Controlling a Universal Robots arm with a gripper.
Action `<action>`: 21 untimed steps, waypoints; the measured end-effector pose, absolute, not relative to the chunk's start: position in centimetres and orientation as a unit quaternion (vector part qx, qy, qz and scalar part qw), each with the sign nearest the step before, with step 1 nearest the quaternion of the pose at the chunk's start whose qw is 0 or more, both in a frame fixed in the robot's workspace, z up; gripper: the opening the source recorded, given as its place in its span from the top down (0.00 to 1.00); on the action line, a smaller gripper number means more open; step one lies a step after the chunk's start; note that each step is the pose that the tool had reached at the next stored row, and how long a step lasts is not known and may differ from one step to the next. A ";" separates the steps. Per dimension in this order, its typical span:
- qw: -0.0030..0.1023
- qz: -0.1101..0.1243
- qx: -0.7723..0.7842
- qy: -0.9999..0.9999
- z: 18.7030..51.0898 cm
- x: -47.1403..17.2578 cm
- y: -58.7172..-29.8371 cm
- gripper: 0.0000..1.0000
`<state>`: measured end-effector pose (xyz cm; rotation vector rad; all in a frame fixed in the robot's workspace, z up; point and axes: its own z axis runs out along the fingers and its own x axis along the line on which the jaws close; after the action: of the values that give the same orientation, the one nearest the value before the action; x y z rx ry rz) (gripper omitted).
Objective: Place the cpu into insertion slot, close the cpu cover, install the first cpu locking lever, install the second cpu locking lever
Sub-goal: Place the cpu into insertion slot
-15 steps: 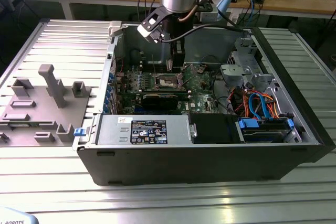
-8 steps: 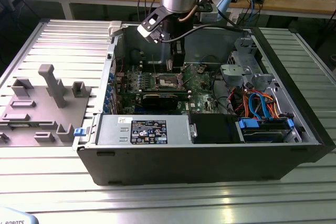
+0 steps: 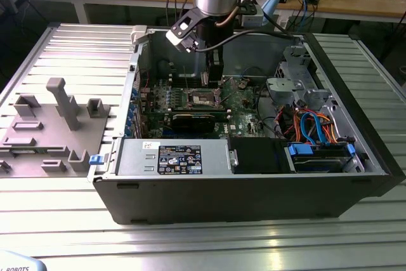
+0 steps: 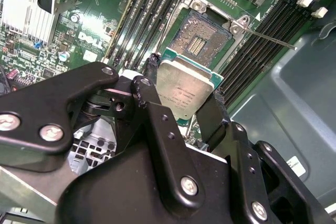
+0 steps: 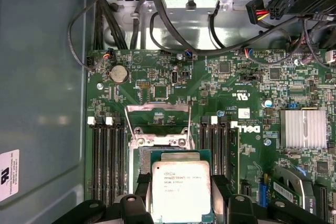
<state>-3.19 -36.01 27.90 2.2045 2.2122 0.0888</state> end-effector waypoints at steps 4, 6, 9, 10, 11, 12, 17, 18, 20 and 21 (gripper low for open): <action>0.009 0.029 0.706 0.708 27.8 -3.2 -36.0 0.46; 0.009 0.028 0.706 0.708 27.8 -3.2 -36.0 0.46; 0.009 0.028 0.706 0.708 27.8 -3.2 -36.0 0.46; 0.009 0.028 0.706 0.708 27.7 -3.2 -36.0 0.46; 0.009 0.029 0.706 0.708 27.7 -3.2 -36.0 0.46; 0.009 0.028 0.706 0.708 27.7 -3.2 -36.0 0.46; 0.009 0.028 0.706 0.708 27.1 -3.2 -36.0 0.46; 0.009 0.028 0.706 0.708 27.0 -3.2 -36.0 0.46; 0.009 0.028 0.706 0.708 27.0 -3.2 -36.0 0.46; 0.009 0.028 0.706 0.708 27.0 -3.2 -36.0 0.46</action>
<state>-3.19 -36.01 26.97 2.2046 2.2124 0.0890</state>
